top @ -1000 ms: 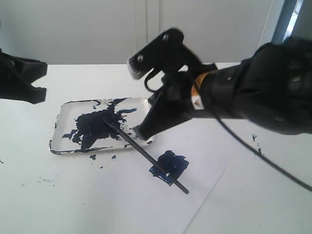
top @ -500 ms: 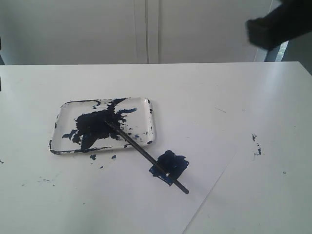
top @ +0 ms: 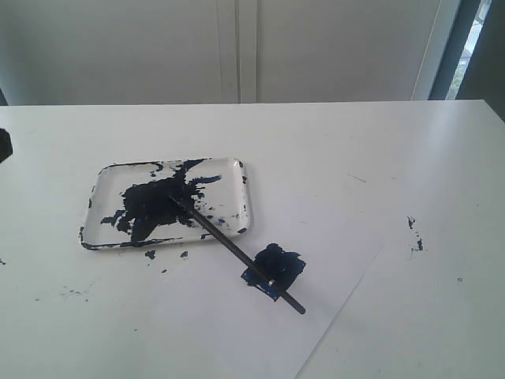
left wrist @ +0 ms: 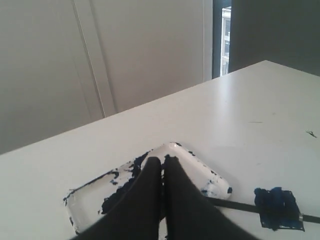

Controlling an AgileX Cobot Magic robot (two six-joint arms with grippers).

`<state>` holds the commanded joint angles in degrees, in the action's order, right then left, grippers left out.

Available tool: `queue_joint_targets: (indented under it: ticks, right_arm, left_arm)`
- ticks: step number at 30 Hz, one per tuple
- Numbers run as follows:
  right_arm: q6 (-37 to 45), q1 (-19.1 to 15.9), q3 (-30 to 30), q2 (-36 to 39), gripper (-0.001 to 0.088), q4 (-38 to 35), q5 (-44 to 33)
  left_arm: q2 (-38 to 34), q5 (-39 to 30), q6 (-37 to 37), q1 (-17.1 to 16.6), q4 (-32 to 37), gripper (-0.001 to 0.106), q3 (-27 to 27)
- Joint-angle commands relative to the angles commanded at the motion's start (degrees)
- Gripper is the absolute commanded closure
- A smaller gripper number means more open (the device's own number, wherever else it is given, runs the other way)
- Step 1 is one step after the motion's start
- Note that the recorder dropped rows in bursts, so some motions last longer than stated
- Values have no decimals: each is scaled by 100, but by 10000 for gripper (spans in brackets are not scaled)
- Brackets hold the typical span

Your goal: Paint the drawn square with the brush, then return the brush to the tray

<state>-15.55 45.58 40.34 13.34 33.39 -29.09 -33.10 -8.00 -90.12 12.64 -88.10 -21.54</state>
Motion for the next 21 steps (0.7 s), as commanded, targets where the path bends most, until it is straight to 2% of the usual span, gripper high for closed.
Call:
queue_joint_targets:
  ticks: [4, 10, 14, 18, 21]
  right_arm:
    - [-11, 0, -744, -455, 868, -449, 0]
    - [-153, 0, -1867, -513, 868, -656, -8]
    - [-153, 0, -2148, -513, 868, -656, -10]
    - [-338, 0, -2568, -513, 868, -871, 352]
    - [-481, 0, -2711, -513, 868, -899, 209]
  left_arm:
    - [152, 89, 37, 0, 69, 958, 181]
    - [243, 455, 37, 0, 69, 958, 378]
    - [243, 762, 38, 0, 69, 958, 415]
    - [243, 1240, 27, 0, 69, 958, 415]
    - [243, 1346, 27, 0, 69, 958, 415]
